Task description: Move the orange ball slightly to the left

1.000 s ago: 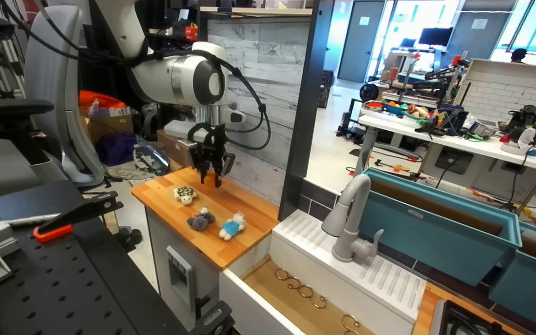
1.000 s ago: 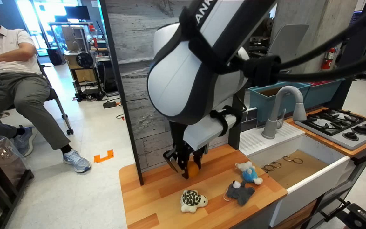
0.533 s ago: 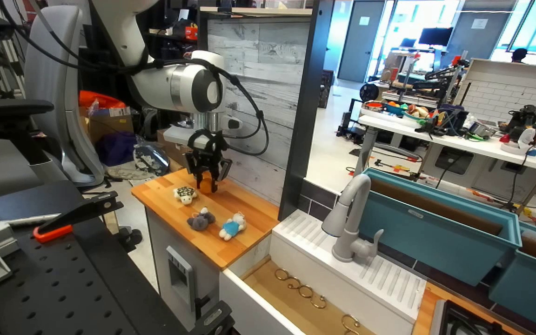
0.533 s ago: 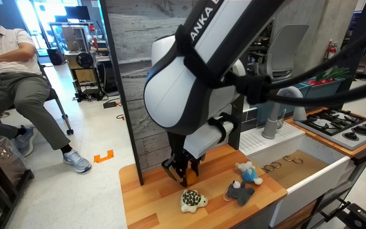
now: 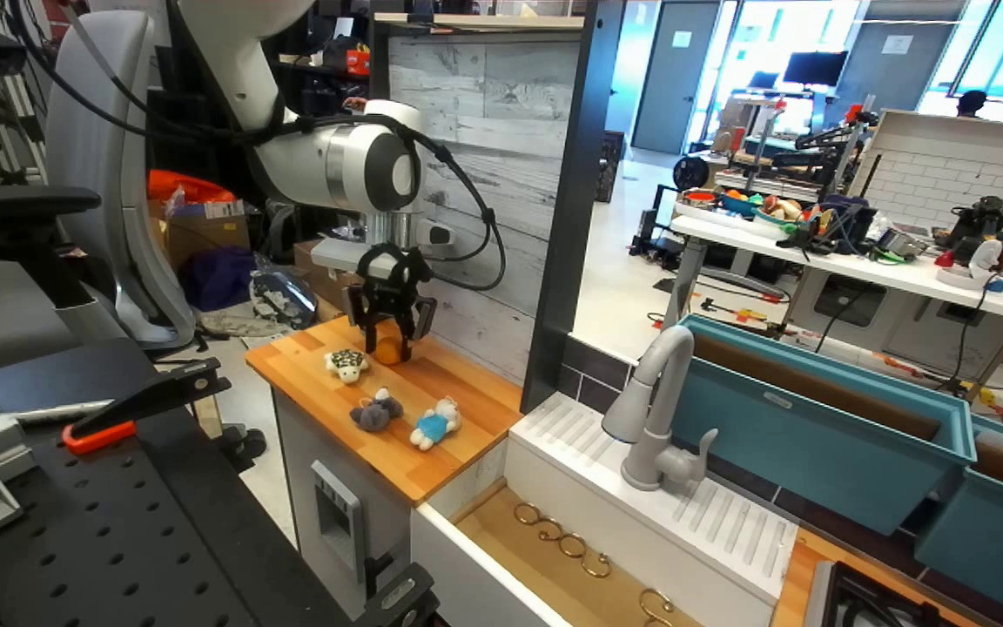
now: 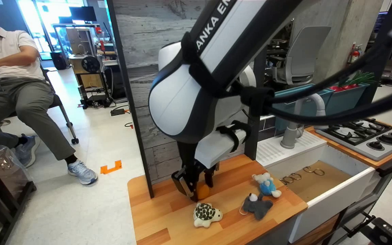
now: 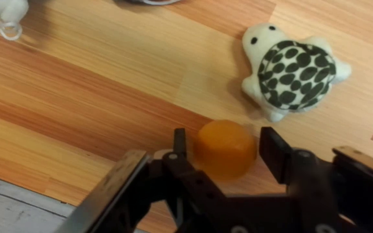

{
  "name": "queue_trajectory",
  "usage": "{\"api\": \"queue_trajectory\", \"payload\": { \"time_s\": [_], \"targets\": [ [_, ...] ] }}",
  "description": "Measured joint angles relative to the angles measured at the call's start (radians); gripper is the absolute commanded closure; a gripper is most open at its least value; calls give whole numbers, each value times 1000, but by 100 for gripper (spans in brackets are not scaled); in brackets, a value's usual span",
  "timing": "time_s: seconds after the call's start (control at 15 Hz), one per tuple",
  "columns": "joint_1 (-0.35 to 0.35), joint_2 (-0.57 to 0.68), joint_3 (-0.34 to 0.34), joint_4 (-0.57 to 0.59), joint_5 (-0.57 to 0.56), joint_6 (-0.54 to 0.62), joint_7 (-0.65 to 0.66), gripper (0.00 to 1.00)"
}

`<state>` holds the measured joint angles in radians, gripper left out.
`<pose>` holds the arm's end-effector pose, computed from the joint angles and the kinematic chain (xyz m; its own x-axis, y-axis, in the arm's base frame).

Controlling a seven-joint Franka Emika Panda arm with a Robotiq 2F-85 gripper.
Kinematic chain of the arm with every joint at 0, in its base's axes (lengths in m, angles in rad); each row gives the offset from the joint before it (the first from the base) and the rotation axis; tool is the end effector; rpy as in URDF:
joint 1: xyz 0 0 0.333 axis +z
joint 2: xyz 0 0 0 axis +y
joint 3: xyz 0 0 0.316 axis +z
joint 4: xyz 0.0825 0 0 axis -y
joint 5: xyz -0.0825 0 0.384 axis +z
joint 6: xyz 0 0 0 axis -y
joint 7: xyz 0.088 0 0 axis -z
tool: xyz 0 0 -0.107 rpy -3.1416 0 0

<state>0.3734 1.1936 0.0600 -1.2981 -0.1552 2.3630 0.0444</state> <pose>0.6359 0.2835 0.0004 0.8849 0.4487 -0.1247 0.4568 -0.8885 0.0440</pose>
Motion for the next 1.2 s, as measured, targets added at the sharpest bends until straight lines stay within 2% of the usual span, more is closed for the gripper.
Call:
{"api": "queue_trajectory", "payload": {
  "time_s": [0.07, 0.67, 0.8, 1.2],
  "targets": [
    [0, 0, 0, 3, 0, -7, 0, 0],
    [2, -15, -6, -25, 0, -2, 9, 0],
    [0, -49, -15, -89, 0, 55, 27, 0],
    [-13, -213, -41, -391, 2, 284, 120, 0]
  ]
}}
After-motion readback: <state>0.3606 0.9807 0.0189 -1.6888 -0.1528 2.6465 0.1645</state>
